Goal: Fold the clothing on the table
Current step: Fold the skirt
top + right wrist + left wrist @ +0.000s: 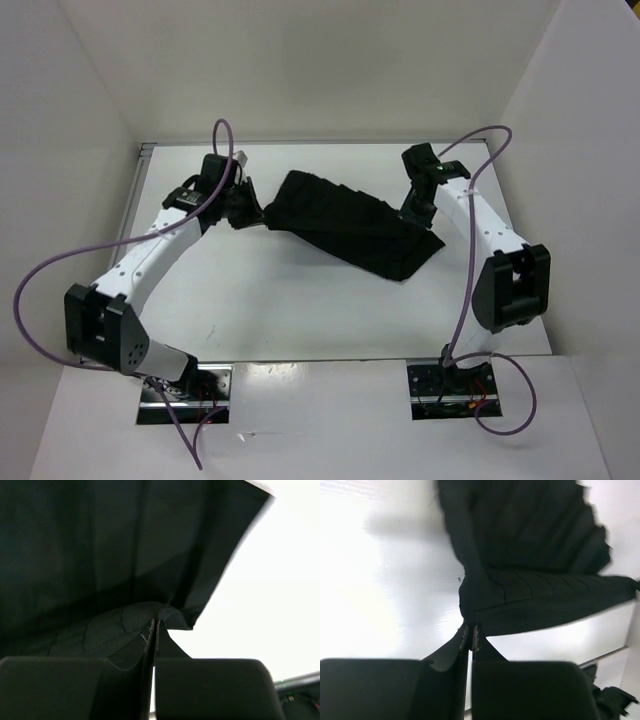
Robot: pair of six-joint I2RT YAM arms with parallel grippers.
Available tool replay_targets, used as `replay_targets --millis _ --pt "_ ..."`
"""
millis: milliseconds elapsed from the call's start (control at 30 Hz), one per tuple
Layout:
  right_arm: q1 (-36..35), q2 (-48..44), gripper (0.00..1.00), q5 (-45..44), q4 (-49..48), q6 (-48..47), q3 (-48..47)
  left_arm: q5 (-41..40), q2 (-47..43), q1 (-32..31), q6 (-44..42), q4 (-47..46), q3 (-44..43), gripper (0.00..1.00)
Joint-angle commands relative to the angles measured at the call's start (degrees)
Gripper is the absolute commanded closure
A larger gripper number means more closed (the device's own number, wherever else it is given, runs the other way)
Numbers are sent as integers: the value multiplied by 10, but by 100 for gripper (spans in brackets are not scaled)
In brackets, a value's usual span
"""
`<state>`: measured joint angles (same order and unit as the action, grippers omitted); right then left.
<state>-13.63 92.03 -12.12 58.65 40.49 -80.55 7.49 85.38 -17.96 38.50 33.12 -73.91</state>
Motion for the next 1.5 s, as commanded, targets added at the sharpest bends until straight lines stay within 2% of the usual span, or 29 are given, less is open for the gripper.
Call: replay_targets --millis 0,200,400,700,1033,1100,1167,1200,1233,1267,1300,1333,1367,1400,1433,1467 --pt "5 55 100 -33 -20 -30 -59 -52 -62 13 15 19 20 100" --pt "-5 83 100 -16 -40 -47 -96 -32 -91 13 26 18 74 100" --pt "-12 14 100 -2 -45 -35 -13 -37 -31 13 21 -9 55 100" --pt "-12 9 100 -26 -28 -30 -41 -76 113 13 -10 -38 -106 100" --pt "-12 106 100 -62 -30 -46 -131 -99 249 19 -15 -54 -235 100" --pt "-12 125 100 -68 -36 -46 -154 -99 287 24 -20 -54 -254 96" --pt "-12 155 100 -74 -43 -53 -167 -88 323 29 -20 -70 -285 86" --pt "-12 165 100 -79 -49 -53 -179 -81 332 29 -20 -80 -292 78" --pt "-12 174 100 -79 -55 -53 -179 -62 347 36 -20 -103 -297 65" --pt "-12 187 97 -96 -61 -53 -185 -53 355 36 -20 -118 -302 45" --pt "-12 187 85 -105 -78 -53 -191 -42 362 42 -12 -132 -309 37" --pt "-12 193 83 -116 -88 -53 -191 -9 380 51 -3 -160 -329 32" --pt "-12 193 81 -143 -100 -53 -197 13 391 51 3 -170 -345 30" --pt "-12 193 68 -160 -113 -48 -206 33 404 61 18 -176 -367 28" --pt "-12 193 59 -177 -137 -48 -206 65 431 61 24 -170 -427 27" --pt "-12 188 55 -199 -153 -48 -213 73 444 69 25 -158 -462 27"
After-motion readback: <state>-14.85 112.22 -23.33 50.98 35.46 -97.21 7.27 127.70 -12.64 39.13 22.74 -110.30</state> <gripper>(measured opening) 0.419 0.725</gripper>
